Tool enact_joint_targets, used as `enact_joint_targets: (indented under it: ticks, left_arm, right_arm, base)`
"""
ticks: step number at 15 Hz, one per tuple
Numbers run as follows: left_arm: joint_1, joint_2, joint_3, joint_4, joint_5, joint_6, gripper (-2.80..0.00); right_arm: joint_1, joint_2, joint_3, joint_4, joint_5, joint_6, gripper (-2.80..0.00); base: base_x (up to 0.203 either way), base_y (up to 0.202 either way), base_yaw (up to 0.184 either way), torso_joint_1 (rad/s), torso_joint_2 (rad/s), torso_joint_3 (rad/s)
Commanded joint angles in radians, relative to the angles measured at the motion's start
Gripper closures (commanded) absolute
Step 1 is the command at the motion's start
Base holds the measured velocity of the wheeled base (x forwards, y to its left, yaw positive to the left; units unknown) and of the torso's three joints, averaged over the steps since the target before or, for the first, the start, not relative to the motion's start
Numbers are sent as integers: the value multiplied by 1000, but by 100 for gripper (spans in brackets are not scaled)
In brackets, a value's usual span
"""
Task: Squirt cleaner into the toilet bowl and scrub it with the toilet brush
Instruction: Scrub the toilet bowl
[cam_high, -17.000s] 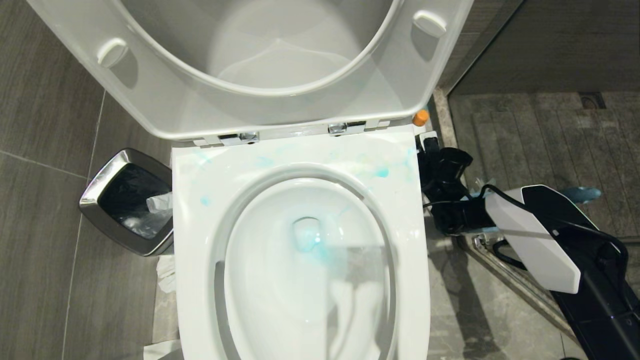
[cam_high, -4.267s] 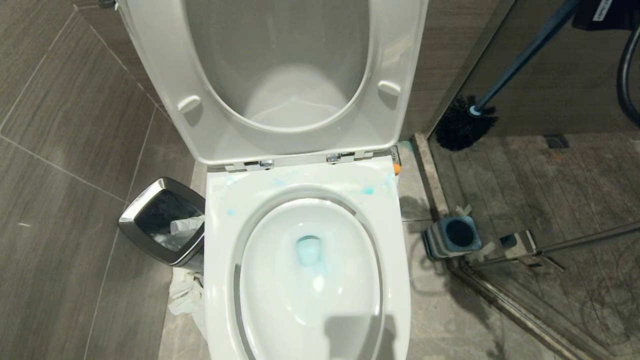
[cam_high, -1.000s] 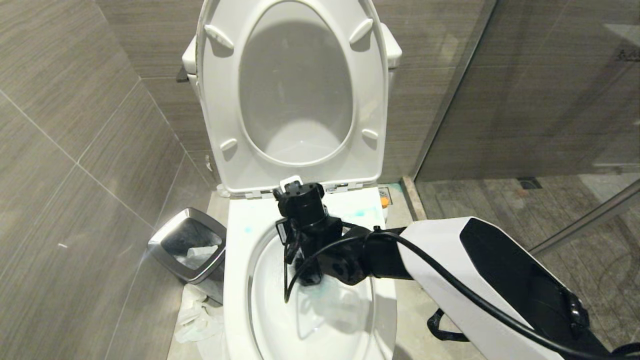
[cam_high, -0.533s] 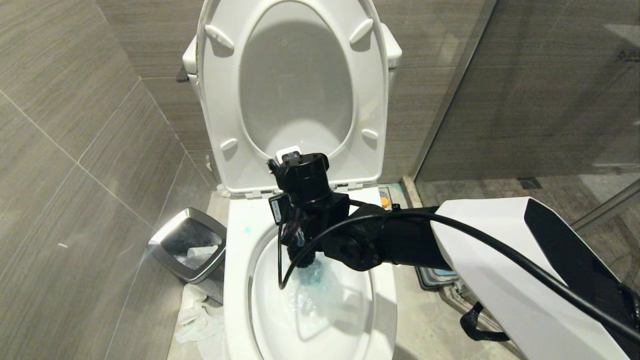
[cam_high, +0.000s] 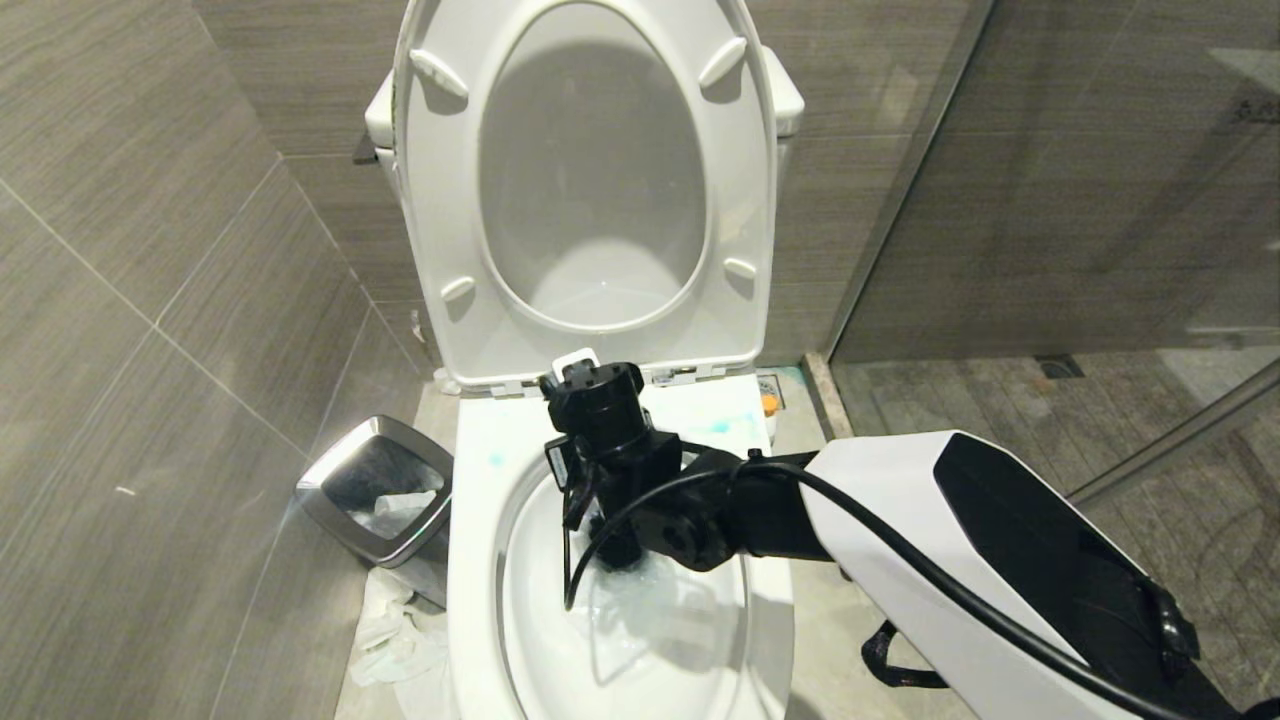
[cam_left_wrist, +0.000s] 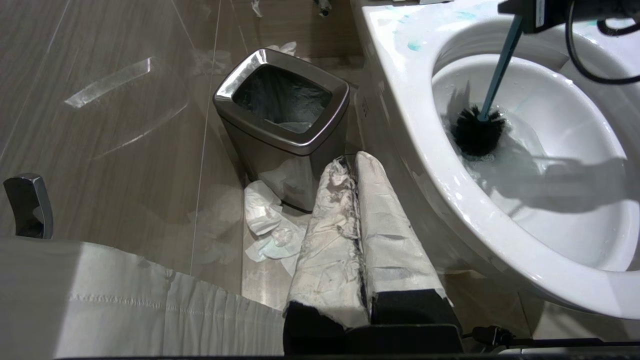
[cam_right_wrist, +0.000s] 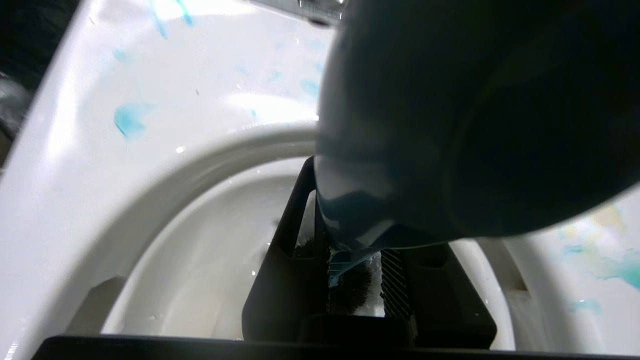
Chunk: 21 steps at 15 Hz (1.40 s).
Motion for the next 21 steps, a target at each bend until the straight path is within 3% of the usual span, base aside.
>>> enact_joint_targets:
  ticks: [1, 8, 13, 21]
  left_arm:
    - [0, 0, 0, 0, 0, 0, 0]
    - [0, 0, 0, 0, 0, 1, 0]
    - [0, 0, 2, 0, 0, 1, 0]
    - [0, 0, 0, 0, 0, 1, 0]
  right_arm:
    - [-5, 46, -1, -2, -6, -1, 0]
    - [2, -61, 28, 15, -23, -2, 0]
    - [13, -209, 178, 15, -68, 7, 0]
    - [13, -193, 121, 13, -75, 5, 0]
  base:
    - [0, 0, 0, 0, 0, 0]
    - [0, 0, 0, 0, 0, 0]
    - [0, 0, 0, 0, 0, 0]
    - [0, 0, 0, 0, 0, 0]
